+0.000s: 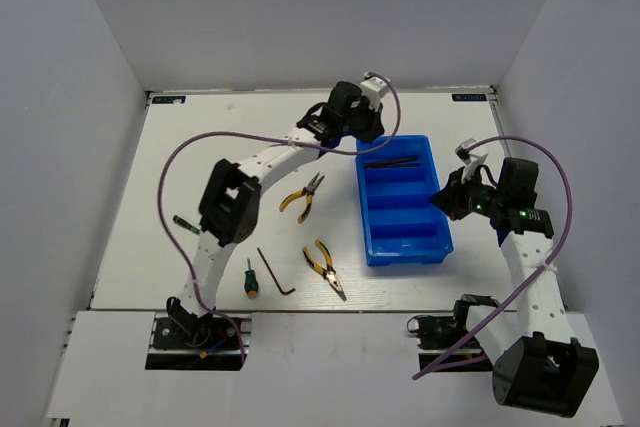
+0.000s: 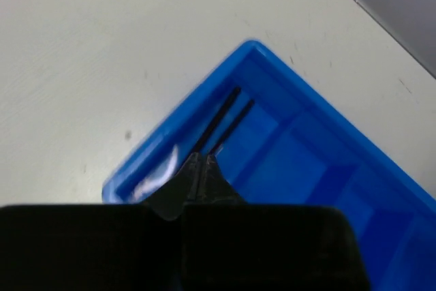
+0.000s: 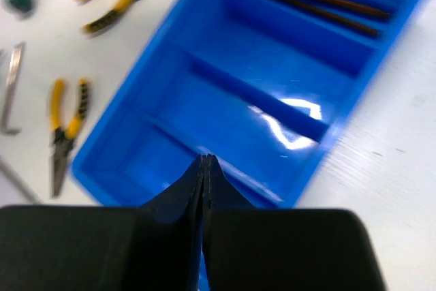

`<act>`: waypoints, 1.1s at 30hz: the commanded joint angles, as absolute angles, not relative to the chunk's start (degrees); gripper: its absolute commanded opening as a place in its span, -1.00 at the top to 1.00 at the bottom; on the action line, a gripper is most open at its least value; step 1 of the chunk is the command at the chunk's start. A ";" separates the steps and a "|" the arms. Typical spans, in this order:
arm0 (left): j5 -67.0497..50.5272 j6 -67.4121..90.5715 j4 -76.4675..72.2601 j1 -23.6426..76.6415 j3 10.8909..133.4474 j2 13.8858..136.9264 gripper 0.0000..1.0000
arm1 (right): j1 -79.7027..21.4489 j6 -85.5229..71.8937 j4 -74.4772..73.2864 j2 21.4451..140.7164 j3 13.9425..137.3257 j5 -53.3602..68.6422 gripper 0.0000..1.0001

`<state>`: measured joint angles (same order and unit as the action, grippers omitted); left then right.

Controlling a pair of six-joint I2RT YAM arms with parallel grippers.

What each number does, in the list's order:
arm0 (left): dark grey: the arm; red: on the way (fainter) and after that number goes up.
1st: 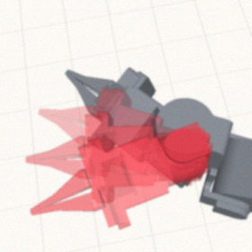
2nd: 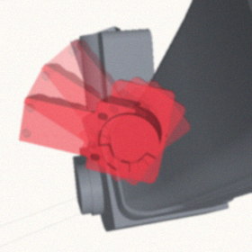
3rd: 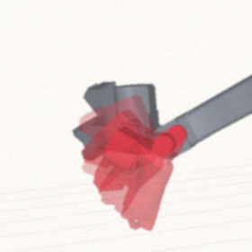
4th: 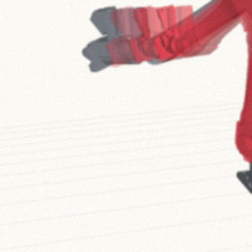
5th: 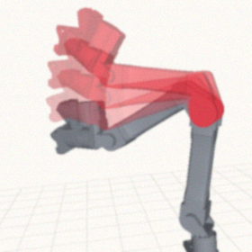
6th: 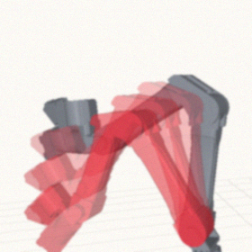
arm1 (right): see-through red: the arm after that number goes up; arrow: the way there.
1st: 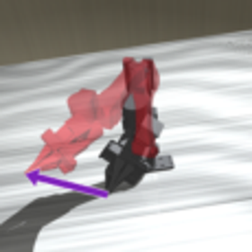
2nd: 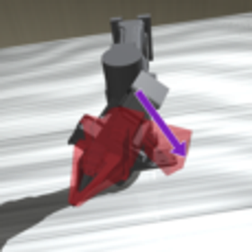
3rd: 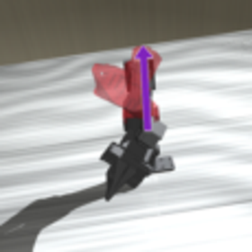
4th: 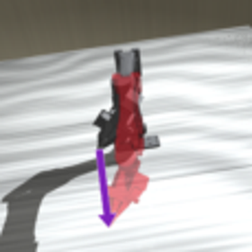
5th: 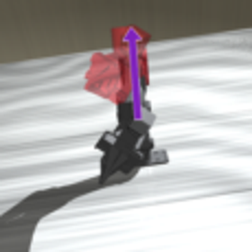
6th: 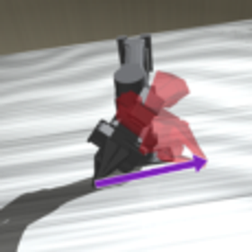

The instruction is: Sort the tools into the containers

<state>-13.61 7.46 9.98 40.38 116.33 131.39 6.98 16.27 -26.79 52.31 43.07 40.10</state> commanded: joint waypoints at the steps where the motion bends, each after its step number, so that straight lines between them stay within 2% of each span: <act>1: -9.00 9.39 10.63 40.69 106.13 106.88 1.00 | 5.02 20.21 -32.23 54.39 46.82 52.36 1.00; 2: -7.05 10.54 10.63 40.08 96.34 102.09 1.00 | 4.05 21.43 -33.65 55.27 47.89 53.34 1.00; 4: 2.24 14.56 13.60 38.16 83.31 92.94 0.96 | -4.28 23.02 -38.22 60.27 50.44 51.43 1.00; 5: 5.94 14.59 20.15 37.45 80.62 86.46 0.70 | -7.00 23.72 -38.75 62.73 51.49 49.85 1.00; 6: 11.89 15.55 23.87 36.57 78.59 84.22 0.31 | -15.47 23.64 -37.63 64.06 51.68 43.31 1.00; 8: 15.63 16.95 30.03 32.80 73.14 81.40 0.27 | -21.68 23.38 -36.83 69.67 52.64 39.30 1.00; 9: 17.12 17.48 34.23 31.39 71.38 79.30 0.06 | -30.58 21.64 -35.09 71.52 53.17 32.41 0.98; 10: 17.14 18.01 35.67 29.98 67.97 78.32 -0.09 | -33.28 21.01 -35.07 73.20 54.13 30.69 0.90; 11: 17.14 18.02 36.21 27.71 66.20 77.18 -0.18 | -38.10 20.74 -35.42 80.00 58.84 28.06 0.56; 12: 16.62 18.71 36.21 26.64 64.70 76.04 -0.21 | -42.58 19.35 -36.64 82.33 60.80 26.56 0.48; 13: 16.61 18.72 36.21 25.85 61.73 72.98 -0.33 | -44.63 18.99 -38.22 86.88 63.00 22.98 0.45; 14: 16.61 18.72 34.99 24.45 60.31 71.21 -0.37 | -48.13 18.64 -38.75 91.10 67.45 22.50 0.12; 18: 25.62 17.40 31.30 22.42 54.60 61.90 -0.48 | -56.84 6.74 -34.29 100.44 78.72 21.45 -0.07; 20: 29.43 16.79 29.45 21.72 52.04 57.42 -0.48 | -60.53 3.70 -30.15 102.73 80.32 18.65 -0.03; 24: 34.44 15.65 28.21 21.71 48.27 47.74 -0.48 | -68.36 -6.04 -31.19 112.46 88.04 5.56 -0.03; 26: 37.16 15.64 27.69 21.71 47.72 43.61 -0.48 | -69.69 -7.73 -29.63 113.72 88.15 4.49 -0.03; 29: 46.63 18.36 31.10 21.71 47.72 40.09 -0.48 | -70.92 -11.68 -27.86 116.80 90.95 0.28 0.09; 33: 49.04 20.92 32.87 21.71 47.72 39.46 -0.46 | -71.19 -12.39 -31.37 121.55 95.97 -4.47 0.18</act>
<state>43.38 18.94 30.26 21.82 48.77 39.03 -71.88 -8.69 -30.39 120.77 91.66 2.48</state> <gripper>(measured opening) 0.731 0.419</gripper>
